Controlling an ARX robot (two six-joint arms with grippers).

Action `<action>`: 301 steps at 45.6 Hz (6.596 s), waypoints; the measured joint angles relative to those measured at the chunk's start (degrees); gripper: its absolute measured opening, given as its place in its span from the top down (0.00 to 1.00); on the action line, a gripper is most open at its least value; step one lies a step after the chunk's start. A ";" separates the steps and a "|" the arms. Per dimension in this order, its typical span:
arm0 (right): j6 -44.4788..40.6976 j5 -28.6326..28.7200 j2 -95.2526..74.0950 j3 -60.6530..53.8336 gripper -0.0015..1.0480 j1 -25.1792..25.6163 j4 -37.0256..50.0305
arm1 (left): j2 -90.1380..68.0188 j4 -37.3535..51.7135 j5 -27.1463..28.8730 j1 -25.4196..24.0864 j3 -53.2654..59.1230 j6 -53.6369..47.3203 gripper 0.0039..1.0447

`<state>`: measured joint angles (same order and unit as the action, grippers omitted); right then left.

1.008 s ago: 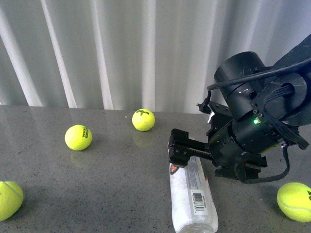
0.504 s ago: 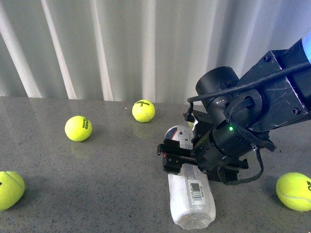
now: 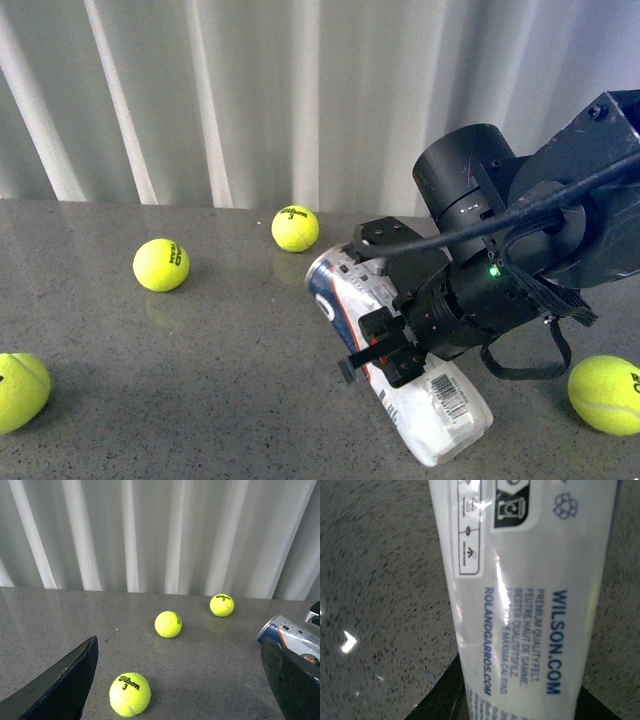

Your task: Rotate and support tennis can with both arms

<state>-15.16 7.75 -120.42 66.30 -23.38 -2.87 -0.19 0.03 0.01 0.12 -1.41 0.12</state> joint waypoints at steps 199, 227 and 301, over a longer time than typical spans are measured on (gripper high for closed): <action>15.17 -7.82 87.89 -66.05 0.97 23.23 34.80 | 0.00 0.00 0.00 0.00 0.00 0.00 0.06; 15.17 -7.80 104.94 -66.05 0.97 23.23 18.51 | 0.00 0.00 0.00 0.00 0.00 0.00 0.06; 15.15 -7.65 120.17 -66.03 0.07 23.23 2.91 | 0.07 0.00 0.00 0.00 0.00 0.00 0.06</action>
<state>-0.01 0.10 -0.25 0.27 -0.14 0.03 -0.12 0.03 0.01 0.12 -1.41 0.12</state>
